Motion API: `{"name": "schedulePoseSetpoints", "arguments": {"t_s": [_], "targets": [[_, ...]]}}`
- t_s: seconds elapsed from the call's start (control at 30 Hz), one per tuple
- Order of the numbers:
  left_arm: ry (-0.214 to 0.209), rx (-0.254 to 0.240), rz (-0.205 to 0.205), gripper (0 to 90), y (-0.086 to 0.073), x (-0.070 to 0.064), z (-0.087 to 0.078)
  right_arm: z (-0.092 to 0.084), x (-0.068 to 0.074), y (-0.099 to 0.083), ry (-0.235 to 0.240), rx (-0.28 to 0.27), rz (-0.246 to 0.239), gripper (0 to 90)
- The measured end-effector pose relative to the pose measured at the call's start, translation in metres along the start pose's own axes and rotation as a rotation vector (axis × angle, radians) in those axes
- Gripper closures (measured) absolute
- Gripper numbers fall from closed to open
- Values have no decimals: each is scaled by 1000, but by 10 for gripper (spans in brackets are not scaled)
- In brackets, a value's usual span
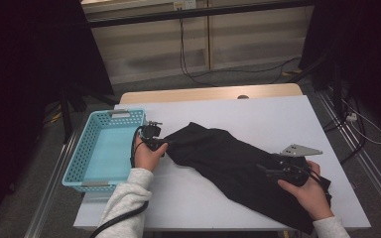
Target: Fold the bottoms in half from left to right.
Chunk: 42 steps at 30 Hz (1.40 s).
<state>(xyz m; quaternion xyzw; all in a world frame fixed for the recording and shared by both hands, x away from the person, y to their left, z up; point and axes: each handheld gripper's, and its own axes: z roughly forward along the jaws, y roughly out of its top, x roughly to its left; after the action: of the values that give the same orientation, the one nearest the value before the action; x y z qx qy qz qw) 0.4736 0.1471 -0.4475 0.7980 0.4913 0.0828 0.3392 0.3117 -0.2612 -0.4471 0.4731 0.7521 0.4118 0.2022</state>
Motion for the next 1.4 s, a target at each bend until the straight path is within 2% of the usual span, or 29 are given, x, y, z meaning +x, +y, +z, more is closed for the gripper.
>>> {"name": "schedulePoseSetpoints", "arguments": {"t_s": [0.13,0.17,0.3,0.43,0.53,0.63,0.7,0.77,0.8,0.83,0.93,1.17,1.3,1.4], "targets": [[12,-4,12,574,3,-1,4,0,-1,0,-1,3,5,281],[17,2,27,606,7,-1,7,0,-1,-1,-2,1,5,280],[10,27,10,793,13,1,10,-1,-2,-1,0,0,7,281],[11,32,3,874,21,1,9,-2,-3,-1,-1,-2,12,281],[24,10,-3,877,30,5,6,-3,-4,-2,-7,-5,14,280],[35,11,2,856,34,7,7,-3,-3,-2,-4,-3,13,280],[47,1,3,794,33,8,9,-3,-3,-2,-4,-1,13,279],[54,1,8,666,33,9,10,-3,-3,-3,-4,-2,14,278],[58,-2,2,666,33,10,12,-3,-3,-3,-4,-2,14,278],[62,7,-5,567,32,11,13,-4,-4,-2,-4,-4,14,278],[73,9,-17,478,31,13,14,-3,-2,-2,0,-7,13,277],[53,-4,-20,504,30,10,1,-4,-1,-2,3,-6,7,275],[75,39,17,552,25,9,4,-3,1,-1,2,-9,8,275],[65,85,20,666,22,9,11,-3,2,-1,5,-9,3,273]]}}
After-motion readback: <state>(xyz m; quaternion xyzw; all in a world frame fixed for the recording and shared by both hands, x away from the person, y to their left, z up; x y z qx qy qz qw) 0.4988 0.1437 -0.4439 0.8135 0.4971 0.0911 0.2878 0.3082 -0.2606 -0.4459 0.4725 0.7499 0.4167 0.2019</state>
